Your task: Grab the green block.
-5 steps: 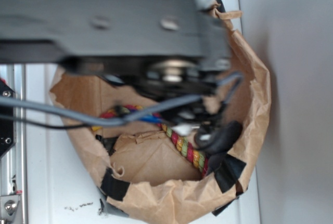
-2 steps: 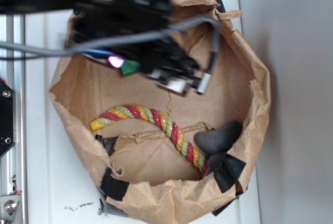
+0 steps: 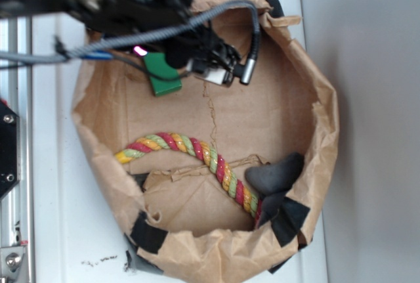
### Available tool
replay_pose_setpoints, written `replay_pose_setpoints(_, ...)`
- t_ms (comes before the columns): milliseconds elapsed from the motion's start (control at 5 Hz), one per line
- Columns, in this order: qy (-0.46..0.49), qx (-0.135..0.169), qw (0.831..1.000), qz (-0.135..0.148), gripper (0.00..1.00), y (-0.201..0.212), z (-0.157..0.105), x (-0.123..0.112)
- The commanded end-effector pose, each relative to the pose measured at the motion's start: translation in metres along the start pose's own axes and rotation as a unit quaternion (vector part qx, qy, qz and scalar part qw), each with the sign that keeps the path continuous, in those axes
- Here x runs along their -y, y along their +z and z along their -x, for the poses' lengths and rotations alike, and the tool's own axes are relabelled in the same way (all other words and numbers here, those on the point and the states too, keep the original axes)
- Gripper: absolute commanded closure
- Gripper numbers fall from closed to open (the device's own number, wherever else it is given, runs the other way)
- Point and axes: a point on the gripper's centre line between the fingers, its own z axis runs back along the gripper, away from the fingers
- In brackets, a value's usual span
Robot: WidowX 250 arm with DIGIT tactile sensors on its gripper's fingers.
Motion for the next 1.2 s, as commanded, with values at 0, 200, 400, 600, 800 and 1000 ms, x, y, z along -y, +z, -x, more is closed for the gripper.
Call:
replay_pose_setpoints(0, -0.002, 0.013, 1.000, 0.015, 0.00, 0.008, -0.007, 0.002)
replay_pose_setpoints(200, -0.002, 0.013, 1.000, 0.015, 0.00, 0.008, -0.007, 0.002)
replay_pose_setpoints(400, 0.036, 0.033, 0.999, -0.021, 0.00, -0.010, -0.004, -0.005)
replay_pose_setpoints(600, 0.089, 0.045, 0.994, -0.035, 0.00, -0.017, -0.001, -0.012)
replay_pose_setpoints(800, 0.116, 0.048, 0.992, -0.013, 0.00, -0.030, 0.005, -0.020)
replay_pose_setpoints(1000, 0.123, 0.057, 0.991, -0.002, 0.00, -0.043, 0.010, -0.022)
